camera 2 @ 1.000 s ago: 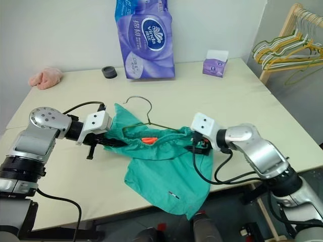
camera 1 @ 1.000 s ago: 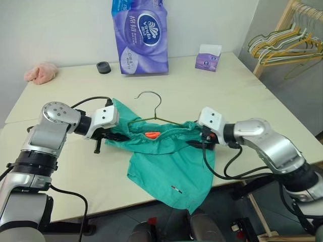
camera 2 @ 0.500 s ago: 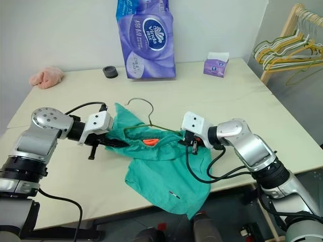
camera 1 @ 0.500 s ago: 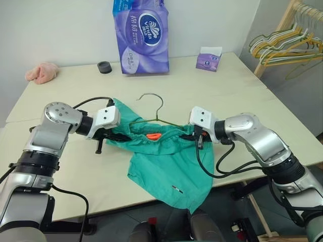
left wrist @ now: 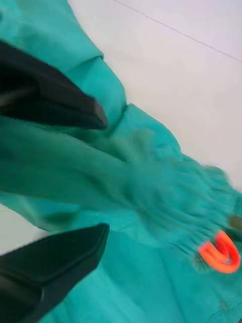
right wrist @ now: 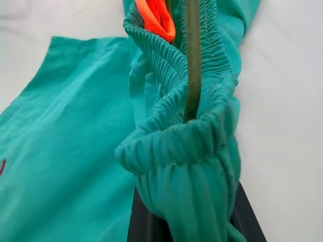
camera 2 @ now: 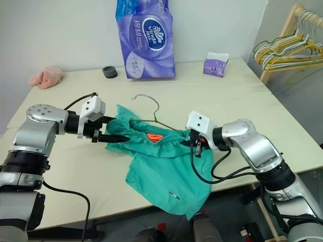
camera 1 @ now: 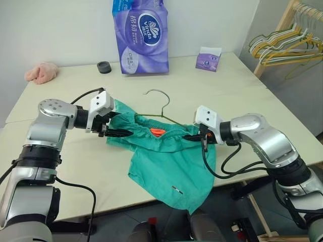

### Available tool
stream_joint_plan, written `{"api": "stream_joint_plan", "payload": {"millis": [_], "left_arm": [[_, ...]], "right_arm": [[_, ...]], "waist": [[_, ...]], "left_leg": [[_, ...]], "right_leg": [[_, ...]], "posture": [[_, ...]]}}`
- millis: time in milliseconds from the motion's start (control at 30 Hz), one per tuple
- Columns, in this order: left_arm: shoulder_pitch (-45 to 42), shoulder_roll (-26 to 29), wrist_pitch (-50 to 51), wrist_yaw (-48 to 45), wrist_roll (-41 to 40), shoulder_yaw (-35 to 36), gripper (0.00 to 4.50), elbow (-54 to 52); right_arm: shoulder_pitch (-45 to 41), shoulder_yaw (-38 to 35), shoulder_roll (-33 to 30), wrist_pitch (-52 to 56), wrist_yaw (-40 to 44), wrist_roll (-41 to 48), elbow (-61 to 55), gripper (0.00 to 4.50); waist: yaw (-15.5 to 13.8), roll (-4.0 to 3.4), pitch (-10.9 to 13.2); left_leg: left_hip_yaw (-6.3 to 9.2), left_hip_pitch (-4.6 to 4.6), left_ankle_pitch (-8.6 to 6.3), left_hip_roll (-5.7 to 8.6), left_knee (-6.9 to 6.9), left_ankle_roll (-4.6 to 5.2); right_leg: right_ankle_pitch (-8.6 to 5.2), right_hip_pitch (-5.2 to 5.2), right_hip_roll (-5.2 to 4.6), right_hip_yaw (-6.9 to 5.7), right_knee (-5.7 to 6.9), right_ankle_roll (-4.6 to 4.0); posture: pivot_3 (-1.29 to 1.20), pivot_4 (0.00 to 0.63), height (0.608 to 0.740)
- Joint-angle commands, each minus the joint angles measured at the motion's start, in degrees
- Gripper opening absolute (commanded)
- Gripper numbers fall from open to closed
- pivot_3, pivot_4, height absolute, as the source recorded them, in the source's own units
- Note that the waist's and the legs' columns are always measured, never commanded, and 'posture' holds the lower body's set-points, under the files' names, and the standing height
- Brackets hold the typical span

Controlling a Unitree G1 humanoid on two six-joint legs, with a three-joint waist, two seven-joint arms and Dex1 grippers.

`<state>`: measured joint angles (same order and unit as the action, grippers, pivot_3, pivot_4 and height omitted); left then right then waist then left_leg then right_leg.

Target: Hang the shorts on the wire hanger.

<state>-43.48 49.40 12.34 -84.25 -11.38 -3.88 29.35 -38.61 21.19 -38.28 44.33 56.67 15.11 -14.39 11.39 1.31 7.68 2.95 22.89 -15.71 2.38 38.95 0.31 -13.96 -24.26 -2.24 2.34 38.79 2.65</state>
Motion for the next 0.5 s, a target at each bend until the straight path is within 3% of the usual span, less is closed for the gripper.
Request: {"api": "stream_joint_plan", "payload": {"millis": [33,300,500], "left_arm": [[-2.8,1.5,-4.1,2.0,-0.5,4.0,4.45,3.7],[-6.8,1.8,-9.2,8.5,0.1,7.8,4.45,13.0],[3.1,-4.4,12.6,5.2,-15.3,7.2,4.45,-16.5]], "right_arm": [[0.2,-3.1,-2.1,-0.1,1.6,1.4,-2.4,0.00],[6.3,-11.5,-8.0,7.7,0.5,5.1,0.5,0.00],[16.2,-28.8,-6.4,23.1,-10.9,8.7,-1.6,0.00]], "waist": [[-0.1,0.00,0.0],[-0.3,0.03,0.0],[-0.7,0.02,0.0]], "left_leg": [[0.00,0.00,0.00,0.00,0.00,0.00],[-0.01,0.02,0.00,0.03,0.00,0.00],[0.00,0.05,-0.01,0.02,0.00,-0.01]], "right_leg": [[0.00,-0.01,0.00,0.00,0.00,0.00],[0.00,0.01,-0.05,0.00,-0.02,0.00],[0.00,0.06,-0.10,0.03,-0.03,0.01]], "posture": [[-0.24,0.088,0.740],[-0.24,0.089,0.740],[-0.26,0.108,0.740]]}}
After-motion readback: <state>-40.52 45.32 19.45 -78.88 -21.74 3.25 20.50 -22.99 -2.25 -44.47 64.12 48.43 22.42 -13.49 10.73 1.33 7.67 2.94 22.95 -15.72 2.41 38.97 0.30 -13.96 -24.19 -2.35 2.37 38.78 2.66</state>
